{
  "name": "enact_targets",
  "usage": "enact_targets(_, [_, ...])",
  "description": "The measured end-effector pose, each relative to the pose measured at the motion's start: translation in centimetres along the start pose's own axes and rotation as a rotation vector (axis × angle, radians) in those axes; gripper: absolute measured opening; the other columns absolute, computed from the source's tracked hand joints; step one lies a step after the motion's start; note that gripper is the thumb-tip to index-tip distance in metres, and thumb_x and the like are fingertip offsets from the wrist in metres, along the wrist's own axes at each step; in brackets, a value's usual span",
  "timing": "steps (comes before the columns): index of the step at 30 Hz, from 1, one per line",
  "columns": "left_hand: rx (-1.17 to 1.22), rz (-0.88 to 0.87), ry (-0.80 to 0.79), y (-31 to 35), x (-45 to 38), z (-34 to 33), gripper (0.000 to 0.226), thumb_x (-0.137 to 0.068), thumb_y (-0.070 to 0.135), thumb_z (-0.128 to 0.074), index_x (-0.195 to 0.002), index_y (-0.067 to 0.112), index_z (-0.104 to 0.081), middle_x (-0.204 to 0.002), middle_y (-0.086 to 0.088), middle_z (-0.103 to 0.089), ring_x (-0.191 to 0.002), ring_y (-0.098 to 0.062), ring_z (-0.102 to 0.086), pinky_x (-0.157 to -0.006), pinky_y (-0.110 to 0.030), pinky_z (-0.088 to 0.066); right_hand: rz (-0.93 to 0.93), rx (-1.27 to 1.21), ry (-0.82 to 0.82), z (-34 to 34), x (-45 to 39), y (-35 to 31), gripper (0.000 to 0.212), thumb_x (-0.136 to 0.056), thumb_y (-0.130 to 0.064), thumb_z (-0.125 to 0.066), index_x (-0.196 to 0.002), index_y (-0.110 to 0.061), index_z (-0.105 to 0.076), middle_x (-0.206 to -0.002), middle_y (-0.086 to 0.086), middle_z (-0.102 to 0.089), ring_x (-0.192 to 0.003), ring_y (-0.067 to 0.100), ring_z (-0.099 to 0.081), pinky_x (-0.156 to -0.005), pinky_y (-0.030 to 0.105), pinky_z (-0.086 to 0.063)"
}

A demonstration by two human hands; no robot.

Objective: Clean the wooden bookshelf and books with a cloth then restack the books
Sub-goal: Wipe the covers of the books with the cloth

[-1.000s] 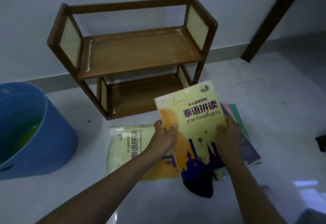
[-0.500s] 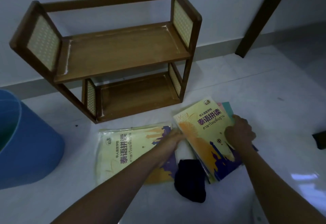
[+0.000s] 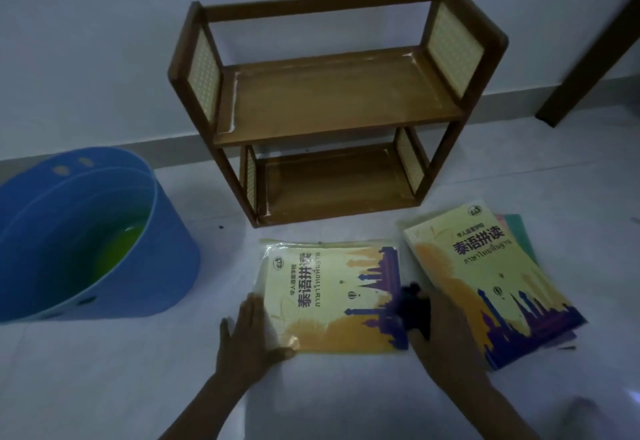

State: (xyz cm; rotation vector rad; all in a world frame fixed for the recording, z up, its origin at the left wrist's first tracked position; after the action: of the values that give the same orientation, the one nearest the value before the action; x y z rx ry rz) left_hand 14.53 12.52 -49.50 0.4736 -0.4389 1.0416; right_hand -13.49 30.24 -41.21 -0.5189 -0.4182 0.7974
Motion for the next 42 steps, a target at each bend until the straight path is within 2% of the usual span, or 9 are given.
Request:
enact_targets(6, [-0.129, 0.042, 0.061, 0.4, 0.2, 1.3, 0.13, -0.062, 0.086, -0.047, -0.151, 0.009, 0.008, -0.161, -0.007, 0.006, -0.148, -0.023, 0.006, -0.115, -0.055, 0.002, -0.064, 0.155, 0.049, -6.7, -2.2, -7.2, 0.061, -0.081, -0.005, -0.057, -0.136, -0.026, -0.041, -0.133, 0.004, -0.05, -0.118, 0.025, -0.048, -0.091, 0.034, -0.045])
enact_targets(9, [-0.141, 0.042, 0.044, 0.5, 0.0, 0.8, 0.122, -0.068, 0.081, -0.049, -0.152, 0.013, 0.006, -0.161, -0.006, 0.007, -0.148, -0.025, 0.007, -0.115, -0.057, 0.003, 0.329, 0.166, -0.251, -14.0, 0.7, -15.2, 0.073, -0.081, -0.005, -0.057, -0.146, -0.023, -0.028, -0.146, 0.004, -0.039, -0.132, 0.028, -0.035, -0.108, 0.042, -0.028])
enact_targets(12, [-0.131, 0.052, 0.038, -0.1, -0.4, 0.4, 0.122, -0.067, 0.083, -0.047, -0.151, 0.016, 0.01, -0.161, -0.004, 0.012, -0.148, -0.025, 0.01, -0.114, -0.057, 0.006, 0.5, 0.218, -0.236, -13.8, -2.8, -16.5, 0.062, -0.079, -0.005, -0.061, -0.136, -0.023, -0.042, -0.136, 0.0, -0.052, -0.13, 0.024, -0.04, -0.1, 0.043, -0.029])
enact_targets(16, [-0.124, 0.059, 0.049, 0.1, -0.3, 0.6, 0.128, -0.063, 0.086, -0.047, -0.151, 0.014, 0.011, -0.161, -0.005, 0.01, -0.148, -0.027, 0.007, -0.114, -0.057, 0.005, 0.048, 0.289, -0.114, -9.2, -8.3, -10.0, 0.06, -0.079, 0.001, -0.055, -0.133, -0.023, -0.043, -0.14, -0.001, -0.046, -0.134, 0.024, -0.033, -0.103, 0.05, -0.03])
enact_targets(23, [-0.225, 0.078, 0.053, 0.0, -0.2, 0.8, 0.12, -0.068, 0.082, -0.047, -0.151, 0.014, 0.008, -0.161, -0.004, 0.007, -0.148, -0.028, 0.004, -0.114, -0.059, 0.002, 0.684, 0.425, -0.207, -13.2, 4.2, -12.6, 0.036, -0.067, -0.03, -0.056, -0.102, -0.038, -0.062, -0.109, -0.018, -0.064, -0.1, 0.011, -0.063, -0.069, 0.035, -0.054])
enact_targets(30, [-0.197, -0.188, 0.225, 4.7, 0.0, 1.2, 0.13, -0.054, 0.092, -0.034, -0.138, -0.007, -0.036, -0.137, -0.032, -0.046, -0.129, -0.047, -0.043, -0.109, -0.064, -0.008, -0.085, 0.536, -0.056, -2.8, 1.3, 2.9, 0.052, -0.054, -0.007, -0.082, -0.103, -0.016, -0.068, -0.097, 0.005, -0.071, -0.085, 0.03, -0.068, -0.061, 0.044, -0.056])
enact_targets(36, [-0.486, -0.458, 0.095, 11.8, -0.5, -2.7, 0.106, -0.06, 0.073, -0.068, -0.138, 0.006, -0.042, -0.129, -0.045, -0.043, -0.118, -0.061, -0.043, -0.082, -0.066, -0.048, -0.109, 0.494, -0.095, -3.9, 1.9, 3.5, 0.045, -0.082, -0.014, -0.063, -0.126, -0.017, -0.056, -0.119, 0.002, -0.062, -0.11, 0.025, -0.058, -0.083, 0.041, -0.054])
enact_targets(39, [-0.689, -0.555, 0.139, 12.7, -0.3, -2.0, 0.059, -0.09, 0.039, -0.051, -0.133, 0.0, -0.042, -0.113, -0.052, -0.047, -0.094, -0.068, -0.052, -0.062, -0.061, -0.053, -0.093, 0.388, -0.073, -3.5, 1.6, 3.9, 0.047, -0.089, -0.017, -0.057, -0.135, -0.016, -0.047, -0.13, 0.002, -0.056, -0.119, 0.024, -0.052, -0.093, 0.039, -0.049])
enact_targets(42, [-0.782, -0.722, 0.313, 14.7, 1.7, 1.1, 0.03, -0.077, 0.013, -0.039, -0.106, 0.005, -0.045, -0.082, -0.03, -0.07, -0.052, -0.047, -0.063, -0.042, -0.041, -0.051, -0.03, 0.138, -0.063, -2.9, 2.1, 4.3, 0.048, -0.09, -0.017, -0.058, -0.136, -0.019, -0.047, -0.132, 0.006, -0.057, -0.12, 0.027, -0.054, -0.098, 0.04, -0.047])
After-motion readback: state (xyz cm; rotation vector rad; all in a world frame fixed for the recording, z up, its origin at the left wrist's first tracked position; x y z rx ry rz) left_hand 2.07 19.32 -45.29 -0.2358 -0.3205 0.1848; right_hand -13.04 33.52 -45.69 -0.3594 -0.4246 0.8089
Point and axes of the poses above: each hand's wrist, its own x-axis away from the middle knuckle, its own z-axis out of the back of the hand, y = z × x, the point moved 10 cm from there along -x, towards the middle knuckle
